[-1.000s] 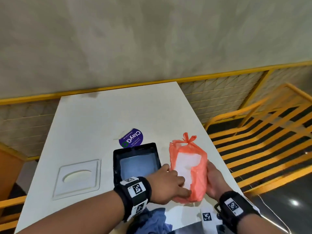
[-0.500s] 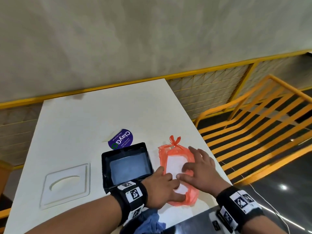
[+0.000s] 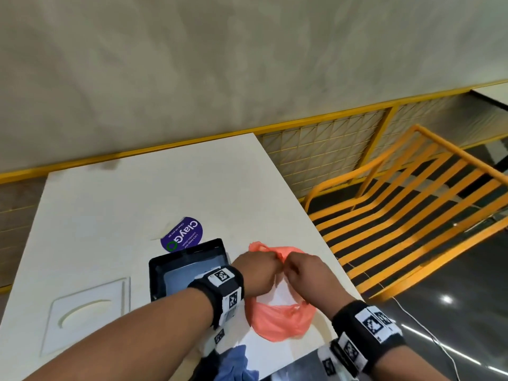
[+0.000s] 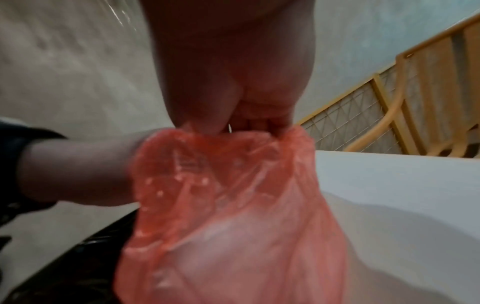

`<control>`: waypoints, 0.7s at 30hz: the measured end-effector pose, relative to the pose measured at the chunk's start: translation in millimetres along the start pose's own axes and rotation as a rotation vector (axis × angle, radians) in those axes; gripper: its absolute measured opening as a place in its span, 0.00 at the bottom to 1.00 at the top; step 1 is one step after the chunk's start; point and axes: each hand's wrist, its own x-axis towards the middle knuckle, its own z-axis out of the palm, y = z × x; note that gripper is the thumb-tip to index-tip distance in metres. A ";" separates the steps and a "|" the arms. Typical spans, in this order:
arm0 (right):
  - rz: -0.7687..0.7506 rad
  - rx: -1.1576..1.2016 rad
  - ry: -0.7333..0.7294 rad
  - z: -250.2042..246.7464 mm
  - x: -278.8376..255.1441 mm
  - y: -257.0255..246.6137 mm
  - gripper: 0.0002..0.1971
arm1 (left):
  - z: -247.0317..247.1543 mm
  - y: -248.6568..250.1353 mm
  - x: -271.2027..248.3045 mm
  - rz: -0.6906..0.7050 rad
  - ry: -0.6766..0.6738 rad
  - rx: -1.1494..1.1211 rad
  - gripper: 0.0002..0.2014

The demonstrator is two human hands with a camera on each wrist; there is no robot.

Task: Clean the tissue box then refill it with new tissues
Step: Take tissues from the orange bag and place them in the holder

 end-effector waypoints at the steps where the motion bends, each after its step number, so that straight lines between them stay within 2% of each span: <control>1: 0.019 -0.010 -0.040 2.0 1.3 3.7 0.10 | 0.3 -2.6 5.7 -0.033 -0.029 0.012 0.21; 3: 0.055 -0.078 -0.074 5.5 2.6 13.2 0.16 | -1.8 -6.3 14.3 -0.073 -0.028 0.007 0.30; 6: 0.105 -0.100 -0.042 7.6 6.0 23.1 0.20 | -4.0 -11.4 24.4 -0.117 -0.009 -0.117 0.37; 12: 0.223 0.009 -0.098 12.6 10.3 29.7 0.35 | 9.4 -25.2 31.2 -0.223 -0.038 -0.364 0.41; 17: 0.325 0.106 -0.077 14.2 19.5 27.4 0.31 | 18.6 -29.3 31.0 -0.278 -0.061 -0.319 0.41; 21: 0.318 0.131 -0.070 15.4 19.5 23.6 0.38 | 23.4 -23.7 29.1 -0.276 -0.096 -0.181 0.51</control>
